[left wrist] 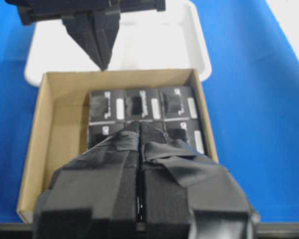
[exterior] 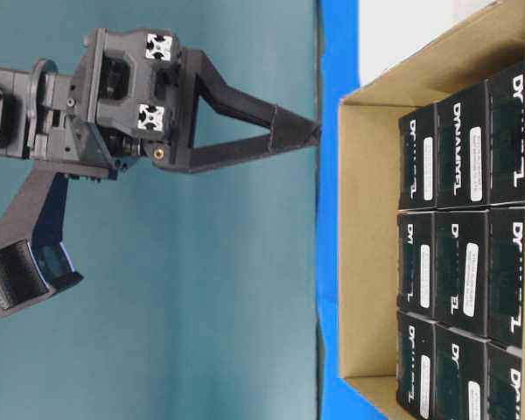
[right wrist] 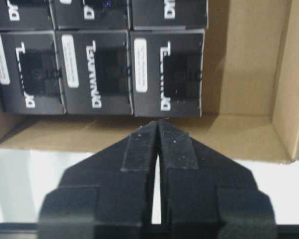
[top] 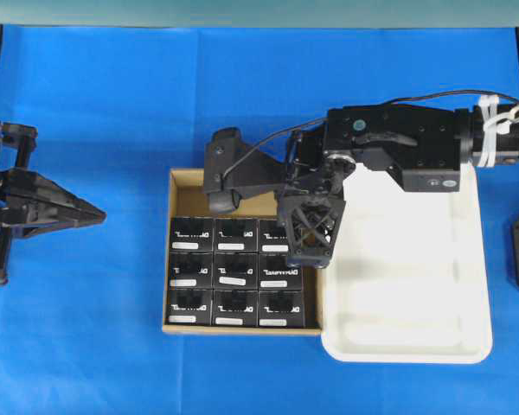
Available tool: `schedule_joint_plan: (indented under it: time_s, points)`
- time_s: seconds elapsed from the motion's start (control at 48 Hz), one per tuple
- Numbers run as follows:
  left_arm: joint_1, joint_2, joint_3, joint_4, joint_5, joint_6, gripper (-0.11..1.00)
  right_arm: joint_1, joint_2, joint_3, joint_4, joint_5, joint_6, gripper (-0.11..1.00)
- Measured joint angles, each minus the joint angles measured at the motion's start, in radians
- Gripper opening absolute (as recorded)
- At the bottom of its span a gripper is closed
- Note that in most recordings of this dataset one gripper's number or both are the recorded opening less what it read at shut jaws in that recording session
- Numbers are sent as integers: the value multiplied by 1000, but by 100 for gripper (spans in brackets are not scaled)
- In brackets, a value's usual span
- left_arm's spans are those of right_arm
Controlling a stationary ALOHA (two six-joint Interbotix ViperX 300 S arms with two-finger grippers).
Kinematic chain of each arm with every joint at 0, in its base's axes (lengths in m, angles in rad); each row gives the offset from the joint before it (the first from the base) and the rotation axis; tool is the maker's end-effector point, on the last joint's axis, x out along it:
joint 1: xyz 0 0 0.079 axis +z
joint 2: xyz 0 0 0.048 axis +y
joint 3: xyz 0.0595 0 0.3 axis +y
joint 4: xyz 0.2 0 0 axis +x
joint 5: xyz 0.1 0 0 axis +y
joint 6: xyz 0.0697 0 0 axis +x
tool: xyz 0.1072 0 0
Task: Pick the box from inside the cardboard box.
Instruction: 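Lower the open right gripper around a black DYNAMIXEL box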
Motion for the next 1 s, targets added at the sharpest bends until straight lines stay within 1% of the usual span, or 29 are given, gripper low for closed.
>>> schedule_joint_plan:
  time_s: [0.062,0.125,0.271,0.354,0.375,0.437,0.541,0.999]
  points:
    - [-2,2,0,0,0,2,-6,0,2,0,0,-15,-15,19]
    - [-2,0,0,0,0,0,-6,0,6,0,0,-31,-32,35]
    - [-3,2,0,0,0,-8,-7,0,21,2,0,-52,-41,78]
    - [-3,2,-2,0,0,-9,-7,0,31,8,-5,-74,-43,95]
    - [-3,2,-2,0,0,-11,-7,2,32,9,-8,-80,-43,97]
    - [-3,2,-2,0,0,-11,-6,0,38,11,-12,-94,-43,100]
    - [-3,2,0,0,0,-14,-7,-2,51,9,-12,-110,-41,98]
    - [-3,2,-2,0,0,-14,-7,-2,126,35,-14,-152,-41,98]
